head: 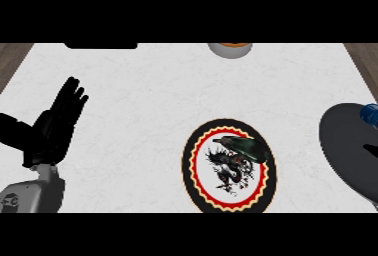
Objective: Pick the can from the plate and place it in the pan
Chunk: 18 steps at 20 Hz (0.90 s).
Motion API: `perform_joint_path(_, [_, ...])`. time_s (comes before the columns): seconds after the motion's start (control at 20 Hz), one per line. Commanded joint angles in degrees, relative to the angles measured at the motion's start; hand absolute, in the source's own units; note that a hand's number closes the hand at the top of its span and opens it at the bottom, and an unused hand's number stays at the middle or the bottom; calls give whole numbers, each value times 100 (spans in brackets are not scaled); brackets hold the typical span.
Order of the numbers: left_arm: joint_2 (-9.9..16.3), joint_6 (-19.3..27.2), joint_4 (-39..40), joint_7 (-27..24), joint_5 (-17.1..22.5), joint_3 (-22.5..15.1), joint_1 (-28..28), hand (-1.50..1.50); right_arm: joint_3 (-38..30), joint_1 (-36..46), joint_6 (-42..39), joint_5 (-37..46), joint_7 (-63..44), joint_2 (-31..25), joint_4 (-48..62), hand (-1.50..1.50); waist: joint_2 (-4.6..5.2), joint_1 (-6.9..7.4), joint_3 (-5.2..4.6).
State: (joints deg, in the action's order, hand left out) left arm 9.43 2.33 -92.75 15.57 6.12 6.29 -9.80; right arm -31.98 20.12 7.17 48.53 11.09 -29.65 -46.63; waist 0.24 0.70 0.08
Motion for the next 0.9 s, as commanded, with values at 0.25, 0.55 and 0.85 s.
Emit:
perform_joint_path(0.25, [-197,250,297,-148,-299,-132,-244,0,-884,348,-157,-1383,1389,-312,838,-150,3,-77,6])
perform_joint_path(0.55, [-195,212,-69,-235,-262,-103,193,0,-1840,-192,-1271,-2744,1856,-464,748,-150,-42,-136,2])
perform_joint_path(0.85, [-117,213,-214,150,-165,-36,134,0,-2442,-1218,-3050,-3700,2295,-957,750,-150,-61,-197,-6])
